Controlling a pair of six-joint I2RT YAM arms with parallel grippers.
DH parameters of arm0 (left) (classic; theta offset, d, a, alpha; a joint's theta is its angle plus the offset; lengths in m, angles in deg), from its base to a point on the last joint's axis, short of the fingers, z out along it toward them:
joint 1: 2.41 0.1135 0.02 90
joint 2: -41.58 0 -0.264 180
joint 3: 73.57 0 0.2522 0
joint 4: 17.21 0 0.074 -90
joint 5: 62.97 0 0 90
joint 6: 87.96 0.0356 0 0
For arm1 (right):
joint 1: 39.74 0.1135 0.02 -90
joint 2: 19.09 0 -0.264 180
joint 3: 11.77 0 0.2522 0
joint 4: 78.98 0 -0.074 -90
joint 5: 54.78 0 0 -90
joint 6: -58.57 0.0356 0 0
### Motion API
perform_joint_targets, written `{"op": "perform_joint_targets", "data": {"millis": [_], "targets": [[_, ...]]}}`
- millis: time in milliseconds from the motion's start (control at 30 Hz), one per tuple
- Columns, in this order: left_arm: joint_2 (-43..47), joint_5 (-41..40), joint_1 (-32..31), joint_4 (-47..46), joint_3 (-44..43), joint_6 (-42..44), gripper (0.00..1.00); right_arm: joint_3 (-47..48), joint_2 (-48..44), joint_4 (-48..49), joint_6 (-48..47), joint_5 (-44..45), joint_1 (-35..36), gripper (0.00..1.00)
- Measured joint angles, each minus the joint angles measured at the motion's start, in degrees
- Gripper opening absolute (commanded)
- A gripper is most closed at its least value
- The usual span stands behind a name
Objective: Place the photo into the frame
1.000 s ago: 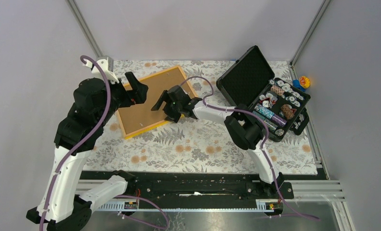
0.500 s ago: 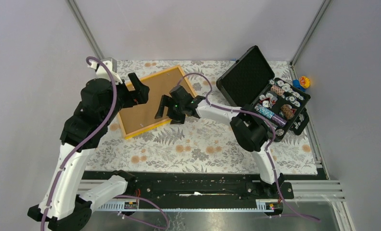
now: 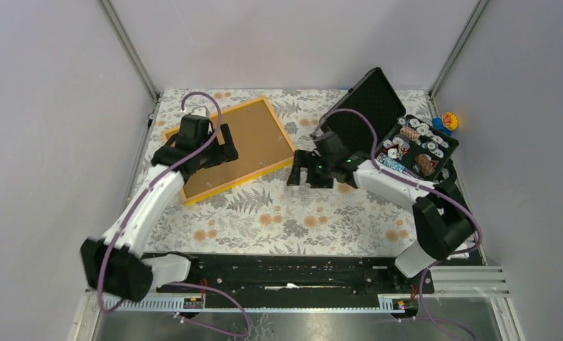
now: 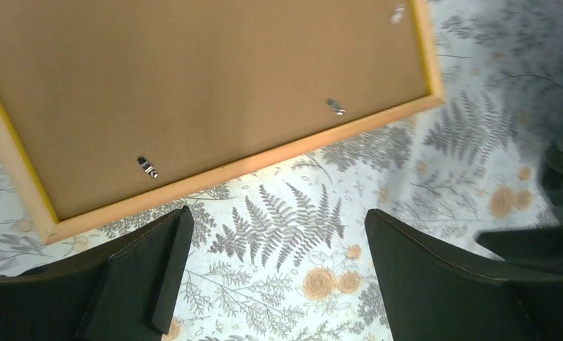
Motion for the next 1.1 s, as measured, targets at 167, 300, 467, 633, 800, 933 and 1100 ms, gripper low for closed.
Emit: {"op": "perform_joint_targets", "data": {"millis": [167,300,467,633,800,933,1100], "targets": [[-15.1,8.1,7.1,-4.7,1.3,-0.7,0.99,-6.9,-4.7,0.1,-2.4,-0.5,-4.9,1.00],[-26.8,11.7,7.4,-6.0,-0.4,-0.2,0.99,-9.3,-5.0,2.7,-2.2,-4.2,-6.1,1.00],[-34.6,16.4,7.3,-8.4,-1.8,-0.6,0.99,-10.3,-3.2,9.2,1.0,-8.2,-7.2,1.00],[-33.0,18.6,7.3,-12.1,1.6,-1.4,0.99,-9.4,3.5,14.0,6.5,-8.1,-7.2,1.00],[-29.1,20.3,7.2,-16.9,7.2,-2.4,0.99,-5.9,10.5,16.2,12.1,-6.1,-6.9,1.00],[-26.9,22.1,6.5,-19.8,10.6,-3.7,0.99,-1.0,14.4,16.9,14.8,-2.3,-5.9,1.00],[-26.2,23.6,3.4,-21.6,11.9,-5.7,0.99,5.4,18.6,17.9,17.2,1.2,-3.7,1.00]]}}
